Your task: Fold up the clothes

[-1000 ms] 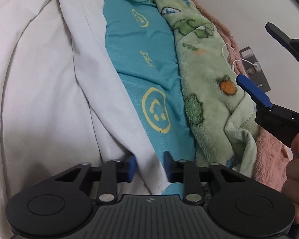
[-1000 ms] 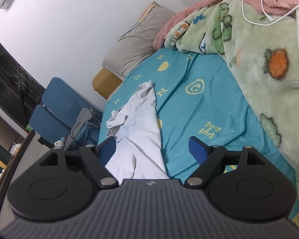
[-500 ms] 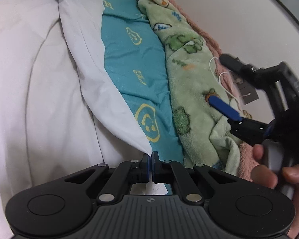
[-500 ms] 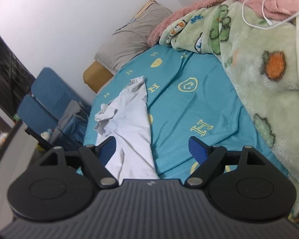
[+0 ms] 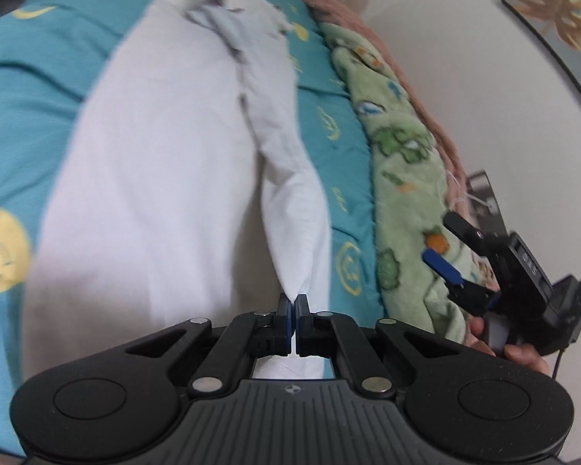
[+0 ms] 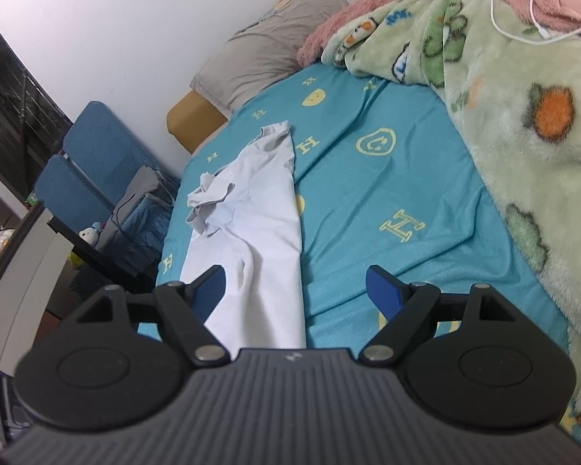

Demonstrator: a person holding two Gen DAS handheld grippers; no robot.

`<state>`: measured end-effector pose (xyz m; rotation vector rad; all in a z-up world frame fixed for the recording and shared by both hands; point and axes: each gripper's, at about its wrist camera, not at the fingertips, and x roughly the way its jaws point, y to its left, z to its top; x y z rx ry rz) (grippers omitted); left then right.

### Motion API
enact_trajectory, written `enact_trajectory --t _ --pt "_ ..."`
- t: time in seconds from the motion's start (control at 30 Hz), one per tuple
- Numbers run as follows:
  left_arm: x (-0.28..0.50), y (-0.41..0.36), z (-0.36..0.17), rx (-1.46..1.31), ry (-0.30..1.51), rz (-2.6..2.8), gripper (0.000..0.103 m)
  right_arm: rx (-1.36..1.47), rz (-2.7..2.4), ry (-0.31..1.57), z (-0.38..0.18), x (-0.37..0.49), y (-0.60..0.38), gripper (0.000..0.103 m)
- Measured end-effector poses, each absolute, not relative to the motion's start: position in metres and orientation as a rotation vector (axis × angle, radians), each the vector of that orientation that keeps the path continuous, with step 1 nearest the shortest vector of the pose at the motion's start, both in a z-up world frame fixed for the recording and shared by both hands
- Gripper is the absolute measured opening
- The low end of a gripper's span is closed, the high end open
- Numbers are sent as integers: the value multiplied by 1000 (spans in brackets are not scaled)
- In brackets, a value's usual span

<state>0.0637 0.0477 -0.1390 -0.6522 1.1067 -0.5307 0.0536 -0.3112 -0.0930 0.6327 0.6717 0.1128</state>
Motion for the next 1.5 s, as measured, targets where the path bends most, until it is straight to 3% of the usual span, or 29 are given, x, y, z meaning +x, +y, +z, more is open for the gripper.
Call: enact_trajectory --t 0.17,0.3,0.4,0.47,0.5,0.53,0.87,0.9,1.0,1.13,1.3,1.5 --pt "62 53 -159 -681 1142 -508 4 643 116 709 -99 57 -307 82" --pt "63 43 -167 -618 1161 -492 27 624 115 727 -101 58 -302 82" --pt "63 39 -177 -577 1200 -467 35 617 115 742 -103 59 -299 82" --pt "61 36 -181 -554 1216 -467 34 610 119 750 -104 61 -296 82" --pt "59 36 -180 -557 1211 -477 24 604 120 754 -104 61 -295 82" --pt "57 37 -177 -571 1206 -491 0 598 120 758 -104 61 -294 82" --pt "15 27 -163 -438 1243 -442 3 508 88 774 -104 63 -279 81" --pt "16 28 -160 -439 1246 -451 10 504 92 777 -104 63 -278 81" --pt "20 34 -150 -459 1247 -476 45 486 99 764 -102 61 -275 81" --pt "42 45 -130 -425 1148 -450 66 478 104 763 -104 67 -271 81" --pt "66 63 -119 -347 1053 -297 73 449 150 819 -118 78 -261 81" --pt "61 106 -135 -443 1074 -132 73 560 257 1012 -155 95 -257 80"
